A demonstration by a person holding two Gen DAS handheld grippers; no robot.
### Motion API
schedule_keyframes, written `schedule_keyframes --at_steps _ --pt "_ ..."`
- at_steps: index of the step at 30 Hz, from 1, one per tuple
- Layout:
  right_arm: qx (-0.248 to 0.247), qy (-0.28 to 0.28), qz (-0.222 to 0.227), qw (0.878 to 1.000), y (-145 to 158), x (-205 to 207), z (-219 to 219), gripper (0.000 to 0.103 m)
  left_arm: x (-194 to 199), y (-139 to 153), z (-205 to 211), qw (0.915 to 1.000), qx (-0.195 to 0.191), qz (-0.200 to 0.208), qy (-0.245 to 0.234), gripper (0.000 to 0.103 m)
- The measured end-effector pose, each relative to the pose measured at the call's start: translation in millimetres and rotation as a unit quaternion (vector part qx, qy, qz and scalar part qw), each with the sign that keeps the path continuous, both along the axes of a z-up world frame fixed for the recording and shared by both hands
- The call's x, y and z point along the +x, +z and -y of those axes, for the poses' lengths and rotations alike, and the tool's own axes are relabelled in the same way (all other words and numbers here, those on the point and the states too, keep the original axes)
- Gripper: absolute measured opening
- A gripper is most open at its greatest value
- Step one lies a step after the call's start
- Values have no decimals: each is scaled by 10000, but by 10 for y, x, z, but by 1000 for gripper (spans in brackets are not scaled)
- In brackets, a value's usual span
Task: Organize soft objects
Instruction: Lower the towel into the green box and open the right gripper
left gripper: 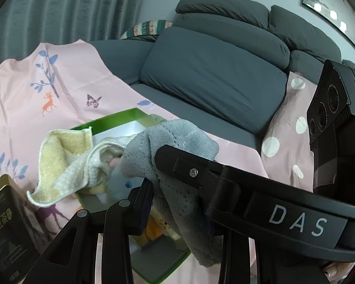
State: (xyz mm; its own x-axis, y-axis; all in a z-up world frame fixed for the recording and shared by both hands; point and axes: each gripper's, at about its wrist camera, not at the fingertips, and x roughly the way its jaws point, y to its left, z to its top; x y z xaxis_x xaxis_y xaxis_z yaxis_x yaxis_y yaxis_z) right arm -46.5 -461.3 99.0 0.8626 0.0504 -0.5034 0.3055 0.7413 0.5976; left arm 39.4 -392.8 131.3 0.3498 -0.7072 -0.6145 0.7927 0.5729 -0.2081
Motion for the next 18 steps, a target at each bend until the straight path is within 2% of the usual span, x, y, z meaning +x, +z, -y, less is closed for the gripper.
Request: schedule_keyframes --at_steps 8,18 --pt "144 -208 -179 9995 -109 39 101 43 80 -119 115 9996 120 -225 -92 36" --pt "143 -433 -345 9984 -182 41 213 42 139 -205 269 9990 282 -295 -163 36"
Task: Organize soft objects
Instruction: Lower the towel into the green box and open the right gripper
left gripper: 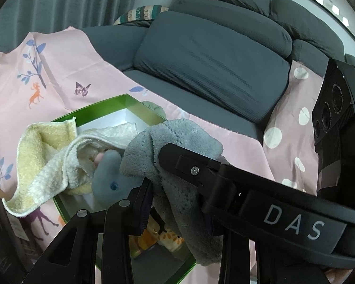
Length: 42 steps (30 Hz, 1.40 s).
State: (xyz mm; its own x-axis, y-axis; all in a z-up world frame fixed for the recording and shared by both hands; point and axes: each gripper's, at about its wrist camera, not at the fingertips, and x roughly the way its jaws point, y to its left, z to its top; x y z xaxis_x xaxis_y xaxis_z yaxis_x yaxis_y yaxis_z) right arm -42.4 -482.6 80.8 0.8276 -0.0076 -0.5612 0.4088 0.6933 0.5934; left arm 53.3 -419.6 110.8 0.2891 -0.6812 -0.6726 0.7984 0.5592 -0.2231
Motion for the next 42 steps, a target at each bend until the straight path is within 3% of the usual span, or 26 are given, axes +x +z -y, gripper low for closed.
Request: schedule_keyframes --at_steps 23,35,42 --pt "-105 -82 -696 9975 -160 184 -2 41 141 -246 32 9967 515 -531 344 37" --pt "-304 -97 -892 9955 -180 226 -28 43 165 -294 17 9952 521 -693 444 37" --pt "-496 -164 -904 9945 -145 206 -51 55 115 -214 -80 9959 452 -580 528 37"
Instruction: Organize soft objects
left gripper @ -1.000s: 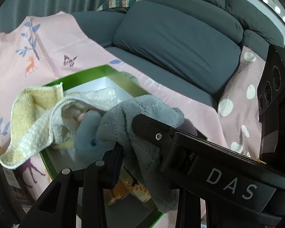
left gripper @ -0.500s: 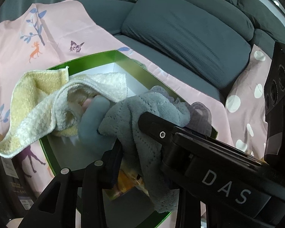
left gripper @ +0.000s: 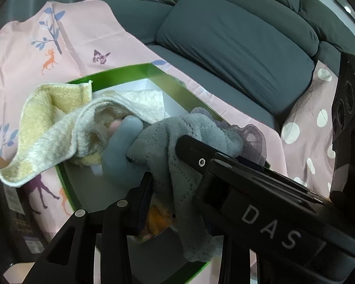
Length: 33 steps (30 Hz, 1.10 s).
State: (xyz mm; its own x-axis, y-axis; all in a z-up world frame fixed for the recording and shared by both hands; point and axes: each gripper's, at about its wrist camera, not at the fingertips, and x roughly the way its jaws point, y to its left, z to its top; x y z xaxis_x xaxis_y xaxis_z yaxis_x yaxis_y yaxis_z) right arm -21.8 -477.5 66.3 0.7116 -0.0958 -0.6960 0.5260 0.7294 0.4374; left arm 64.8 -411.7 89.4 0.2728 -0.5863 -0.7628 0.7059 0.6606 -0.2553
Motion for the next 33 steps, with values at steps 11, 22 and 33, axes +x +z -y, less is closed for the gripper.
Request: schedule_keyframes --at_steps 11,22,33 --pt "-65 -44 542 9985 228 -229 -64 84 -142 313 -429 9972 -372 422 488 87" --pt "-817 -12 940 9922 613 -519 -334 101 -382 647 -811 9894 -563 988 906 93" --pt "-1444 -179 912 9851 841 -771 -510 102 -557 726 -1057 9859 -415 1071 1215 93"
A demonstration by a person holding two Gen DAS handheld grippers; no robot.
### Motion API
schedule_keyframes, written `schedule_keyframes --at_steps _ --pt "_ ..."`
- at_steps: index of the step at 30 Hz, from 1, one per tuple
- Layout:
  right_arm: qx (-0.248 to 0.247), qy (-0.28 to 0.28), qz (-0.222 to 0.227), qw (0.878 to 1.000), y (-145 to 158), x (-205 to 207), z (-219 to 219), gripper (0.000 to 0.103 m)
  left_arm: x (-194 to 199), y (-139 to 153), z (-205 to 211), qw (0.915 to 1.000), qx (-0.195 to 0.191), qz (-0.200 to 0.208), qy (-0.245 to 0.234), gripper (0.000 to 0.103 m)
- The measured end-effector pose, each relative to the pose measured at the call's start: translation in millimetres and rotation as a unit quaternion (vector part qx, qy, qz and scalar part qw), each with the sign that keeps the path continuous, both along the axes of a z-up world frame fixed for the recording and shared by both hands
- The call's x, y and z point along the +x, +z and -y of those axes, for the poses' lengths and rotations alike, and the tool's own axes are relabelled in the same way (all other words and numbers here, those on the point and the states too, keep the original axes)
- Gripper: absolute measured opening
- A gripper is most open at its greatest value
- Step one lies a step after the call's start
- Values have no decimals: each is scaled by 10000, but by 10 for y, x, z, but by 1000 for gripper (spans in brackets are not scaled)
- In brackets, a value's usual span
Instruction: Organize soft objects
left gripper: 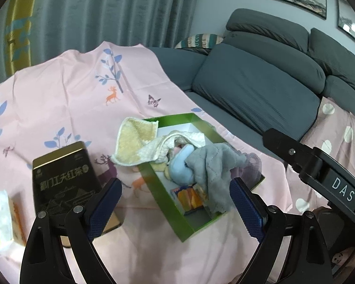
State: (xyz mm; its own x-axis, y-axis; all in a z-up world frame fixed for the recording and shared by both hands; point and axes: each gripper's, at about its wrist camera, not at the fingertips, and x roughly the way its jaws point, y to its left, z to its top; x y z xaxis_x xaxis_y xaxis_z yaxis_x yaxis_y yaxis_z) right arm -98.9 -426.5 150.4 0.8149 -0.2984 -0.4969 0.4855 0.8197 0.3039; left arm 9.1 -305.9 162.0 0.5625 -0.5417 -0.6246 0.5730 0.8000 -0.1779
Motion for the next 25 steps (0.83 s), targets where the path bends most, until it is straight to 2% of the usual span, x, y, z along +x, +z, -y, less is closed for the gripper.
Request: schedule_keyframes --at_steps 7,25 --pt "-95 -72 -193 9997 20 -65 -73 102 -28 -47 -82 9998 -25 -213 52 93" --pt "-218 -227 -418 9986 16 -64 -147 102 -62 -92 -144 9994 -89 -315 104 93"
